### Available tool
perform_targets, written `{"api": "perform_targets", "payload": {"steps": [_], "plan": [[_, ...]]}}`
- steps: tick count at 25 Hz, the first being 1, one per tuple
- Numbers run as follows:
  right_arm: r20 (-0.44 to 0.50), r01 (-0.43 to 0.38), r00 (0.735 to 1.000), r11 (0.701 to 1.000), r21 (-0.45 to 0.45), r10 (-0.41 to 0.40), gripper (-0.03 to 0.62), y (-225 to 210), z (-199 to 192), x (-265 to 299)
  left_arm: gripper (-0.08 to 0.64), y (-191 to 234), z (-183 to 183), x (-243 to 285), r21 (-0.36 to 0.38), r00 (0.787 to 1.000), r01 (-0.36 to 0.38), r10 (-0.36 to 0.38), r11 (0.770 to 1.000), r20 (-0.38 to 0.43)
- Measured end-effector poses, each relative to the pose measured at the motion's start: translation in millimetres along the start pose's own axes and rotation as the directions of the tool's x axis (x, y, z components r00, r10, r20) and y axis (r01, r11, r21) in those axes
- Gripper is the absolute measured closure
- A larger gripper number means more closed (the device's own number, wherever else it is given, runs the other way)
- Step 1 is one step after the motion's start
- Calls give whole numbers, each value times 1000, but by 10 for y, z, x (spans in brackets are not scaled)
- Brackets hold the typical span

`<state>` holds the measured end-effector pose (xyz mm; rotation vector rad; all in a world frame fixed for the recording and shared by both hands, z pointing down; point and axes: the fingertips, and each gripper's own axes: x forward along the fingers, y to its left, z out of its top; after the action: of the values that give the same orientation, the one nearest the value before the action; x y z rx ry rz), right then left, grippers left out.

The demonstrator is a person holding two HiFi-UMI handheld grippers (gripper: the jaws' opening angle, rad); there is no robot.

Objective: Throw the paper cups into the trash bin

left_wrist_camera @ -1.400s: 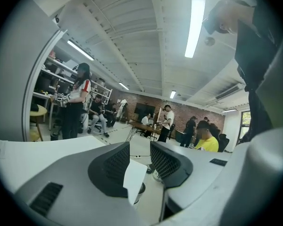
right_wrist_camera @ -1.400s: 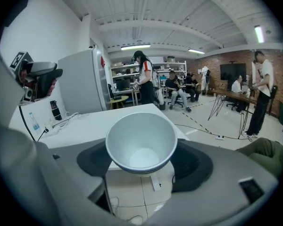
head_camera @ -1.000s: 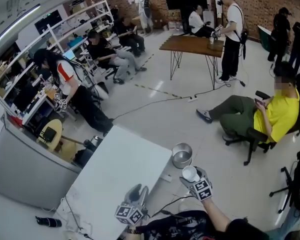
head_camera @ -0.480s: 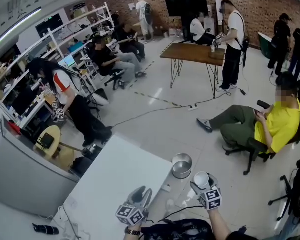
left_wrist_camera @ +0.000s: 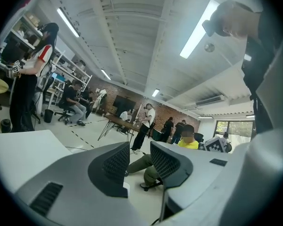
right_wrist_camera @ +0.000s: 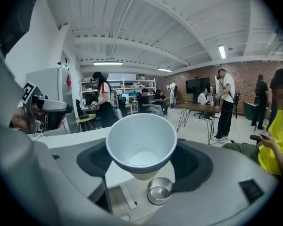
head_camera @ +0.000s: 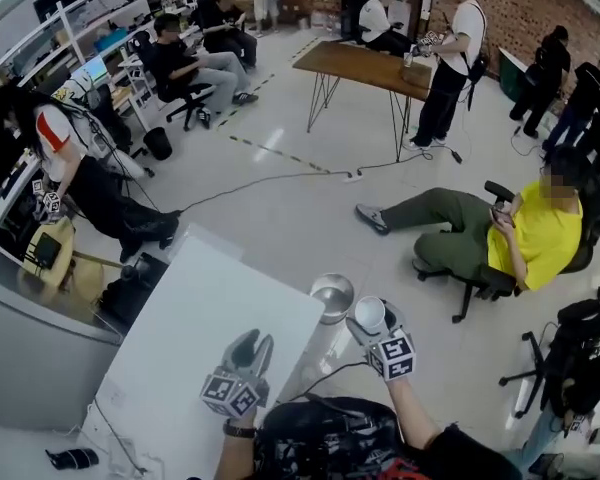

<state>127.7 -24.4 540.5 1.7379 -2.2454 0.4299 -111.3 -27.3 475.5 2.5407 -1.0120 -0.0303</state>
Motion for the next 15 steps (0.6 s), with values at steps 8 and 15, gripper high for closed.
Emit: {"api": "perform_targets", "payload": {"steps": [8,15], "plan": [[-12,5,1000,1000,-10,-5,216,-44,161,262,425,226,107,165,5,1000,12,-12,1000,-8],[-34,-38,999,999,-4,38,216,-135,142,404,425,195,114,357,16,1000,11,-11,1000,-26]]}}
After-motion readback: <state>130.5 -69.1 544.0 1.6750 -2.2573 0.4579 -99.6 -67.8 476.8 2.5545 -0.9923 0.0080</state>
